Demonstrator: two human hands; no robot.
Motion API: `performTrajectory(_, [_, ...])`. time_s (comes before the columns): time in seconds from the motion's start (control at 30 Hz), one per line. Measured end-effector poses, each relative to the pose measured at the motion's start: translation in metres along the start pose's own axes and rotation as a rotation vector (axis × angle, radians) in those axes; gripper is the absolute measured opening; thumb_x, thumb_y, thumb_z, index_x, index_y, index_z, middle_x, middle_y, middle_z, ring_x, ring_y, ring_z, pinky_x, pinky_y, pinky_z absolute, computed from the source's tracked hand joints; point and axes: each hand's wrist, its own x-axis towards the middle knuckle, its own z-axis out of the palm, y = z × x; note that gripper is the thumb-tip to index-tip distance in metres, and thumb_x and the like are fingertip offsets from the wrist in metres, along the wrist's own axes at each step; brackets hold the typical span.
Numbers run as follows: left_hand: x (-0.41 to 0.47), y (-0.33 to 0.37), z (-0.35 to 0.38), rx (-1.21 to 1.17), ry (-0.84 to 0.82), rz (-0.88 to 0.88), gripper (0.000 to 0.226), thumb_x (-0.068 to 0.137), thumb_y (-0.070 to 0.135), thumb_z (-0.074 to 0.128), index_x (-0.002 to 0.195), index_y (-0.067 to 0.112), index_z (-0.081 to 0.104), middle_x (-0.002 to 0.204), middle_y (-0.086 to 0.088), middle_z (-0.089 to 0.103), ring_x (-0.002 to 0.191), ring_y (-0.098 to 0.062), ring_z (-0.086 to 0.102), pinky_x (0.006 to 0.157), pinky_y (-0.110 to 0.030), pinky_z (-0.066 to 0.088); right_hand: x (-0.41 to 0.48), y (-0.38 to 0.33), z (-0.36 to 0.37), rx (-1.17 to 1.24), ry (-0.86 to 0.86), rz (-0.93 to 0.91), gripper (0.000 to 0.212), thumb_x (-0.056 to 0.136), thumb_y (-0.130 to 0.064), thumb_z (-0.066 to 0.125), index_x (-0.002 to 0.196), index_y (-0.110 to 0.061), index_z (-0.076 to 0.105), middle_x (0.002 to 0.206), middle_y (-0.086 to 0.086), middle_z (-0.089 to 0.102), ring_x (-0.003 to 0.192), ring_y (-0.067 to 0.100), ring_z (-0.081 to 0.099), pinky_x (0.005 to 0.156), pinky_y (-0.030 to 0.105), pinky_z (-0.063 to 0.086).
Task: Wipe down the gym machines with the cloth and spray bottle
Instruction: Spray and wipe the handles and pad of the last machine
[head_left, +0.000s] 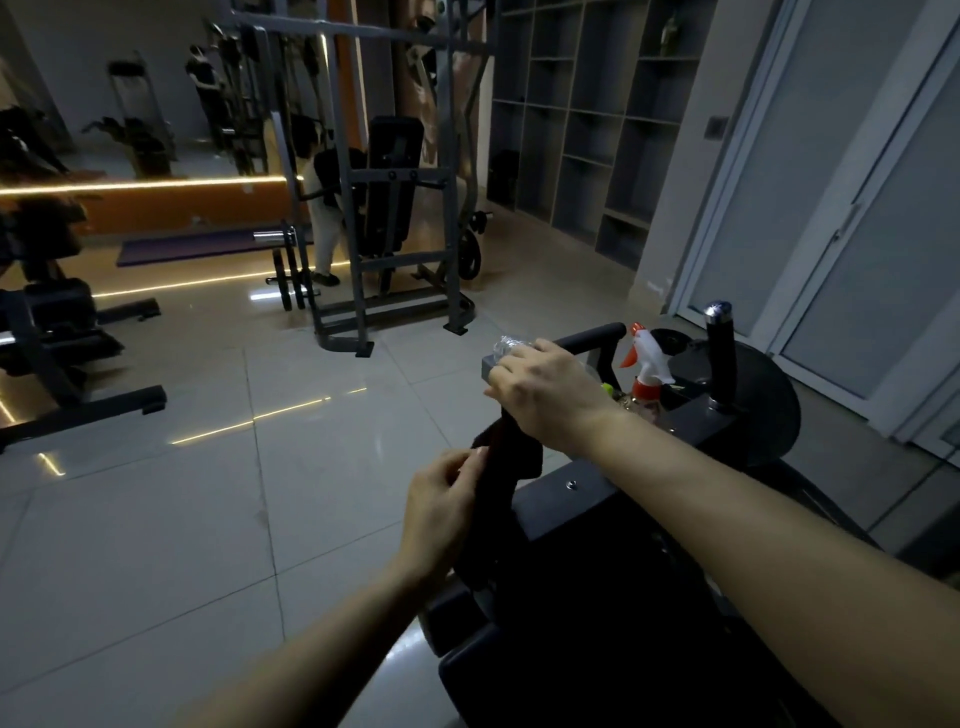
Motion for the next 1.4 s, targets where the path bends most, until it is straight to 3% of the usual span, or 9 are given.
performTrajectory(0.23, [0.01, 0.032, 0.012, -0.193, -0.292, -0.119, 0.017, 0.107, 0.032, 0.044, 0.108, 0.037, 0.06, 0.097, 0.017, 0.07, 0.088, 0.008, 0.067, 0.077, -0.012, 0.051, 0.023, -0.014, -0.018, 0.982, 0.242, 0.943, 0.047, 0.106, -0.031, 0.044, 0.061, -0.016, 0.038, 0.057, -0.001, 0.043, 0.056, 0.021, 0.044, 0.052, 0.033, 0.027])
performTrajectory(0.37, [0.039, 0.077, 0.001, -0.076, -0.223, -0.061, 0.027, 0.107, 0.015, 0.043, 0.093, 0.022, 0.065, 0.09, -0.007, 0.068, 0.086, -0.023, 0.066, 0.077, -0.033, 0.052, 0.033, 0.007, -0.032, 1.256, 0.374, 1.293, 0.05, 0.106, -0.032, 0.042, 0.059, -0.017, 0.035, 0.056, 0.0, 0.036, 0.058, 0.019, 0.039, 0.06, 0.033, 0.032])
performTrajectory(0.57, [0.063, 0.164, -0.037, -0.252, -0.153, 0.026, 0.025, 0.106, 0.013, 0.046, 0.098, 0.025, 0.066, 0.089, -0.001, 0.069, 0.077, -0.008, 0.068, 0.071, -0.022, 0.054, 0.027, 0.021, -0.081, 1.129, 0.591, 1.177, 0.042, 0.106, -0.033, 0.043, 0.066, -0.018, 0.04, 0.058, -0.006, 0.037, 0.053, 0.011, 0.035, 0.051, 0.027, 0.029])
performTrajectory(0.7, [0.052, 0.18, -0.034, -0.536, -0.386, -0.176, 0.038, 0.103, 0.031, 0.049, 0.128, 0.008, 0.064, 0.109, -0.01, 0.071, 0.097, -0.021, 0.068, 0.085, -0.035, 0.051, 0.001, -0.012, -0.096, 1.499, 0.219, 0.974, 0.013, 0.1, -0.028, 0.058, 0.108, -0.023, 0.05, 0.091, -0.012, 0.057, 0.078, 0.002, 0.057, 0.052, 0.006, 0.045])
performTrajectory(0.83, [0.052, 0.169, -0.041, -0.319, -0.555, -0.107, 0.046, 0.101, 0.035, 0.05, 0.13, 0.002, 0.062, 0.119, -0.017, 0.07, 0.109, -0.029, 0.067, 0.1, -0.04, 0.047, -0.028, -0.016, -0.08, 1.235, 0.42, 0.998, 0.036, 0.085, 0.012, 0.047, 0.092, -0.019, 0.063, 0.081, 0.001, 0.064, 0.077, 0.019, 0.063, 0.065, 0.028, 0.053])
performTrajectory(0.93, [0.06, 0.148, -0.042, -0.107, -0.299, 0.014, 0.027, 0.101, 0.02, 0.055, 0.113, -0.001, 0.068, 0.112, -0.021, 0.072, 0.098, -0.026, 0.07, 0.086, -0.037, 0.053, -0.038, -0.013, -0.066, 1.106, 0.599, 1.169, 0.055, 0.072, 0.008, 0.038, 0.107, -0.022, 0.067, 0.104, 0.004, 0.067, 0.101, 0.022, 0.064, 0.089, 0.035, 0.055])
performTrajectory(1.0, [0.063, 0.125, -0.041, -0.049, -0.187, -0.025, 0.02, 0.101, 0.015, 0.055, 0.104, 0.001, 0.069, 0.107, -0.022, 0.071, 0.092, -0.027, 0.066, 0.077, -0.035, 0.051, -0.038, -0.017, -0.055, 1.168, 0.636, 1.371, 0.041, 0.085, 0.005, 0.046, 0.116, -0.019, 0.057, 0.113, 0.004, 0.061, 0.111, 0.025, 0.059, 0.095, 0.032, 0.048])
performTrajectory(1.17, [0.06, 0.067, -0.033, 0.15, -0.418, -0.162, 0.01, 0.097, 0.027, 0.065, 0.103, 0.027, 0.073, 0.106, -0.003, 0.075, 0.1, -0.019, 0.067, 0.082, -0.029, 0.05, -0.016, -0.066, -0.015, 1.296, 0.421, 1.185, 0.04, 0.103, -0.036, 0.047, 0.143, -0.031, 0.044, 0.138, -0.003, 0.052, 0.126, 0.015, 0.049, 0.106, 0.033, 0.041])
performTrajectory(1.4, [0.059, 0.043, -0.025, 0.128, -0.435, -0.134, 0.023, 0.096, 0.014, 0.066, 0.097, 0.036, 0.074, 0.088, 0.001, 0.078, 0.086, -0.017, 0.072, 0.077, -0.035, 0.051, -0.05, -0.117, 0.038, 1.25, 0.494, 1.361, 0.029, 0.1, -0.01, 0.054, 0.128, -0.001, 0.058, 0.121, 0.01, 0.064, 0.118, 0.023, 0.06, 0.094, 0.021, 0.043])
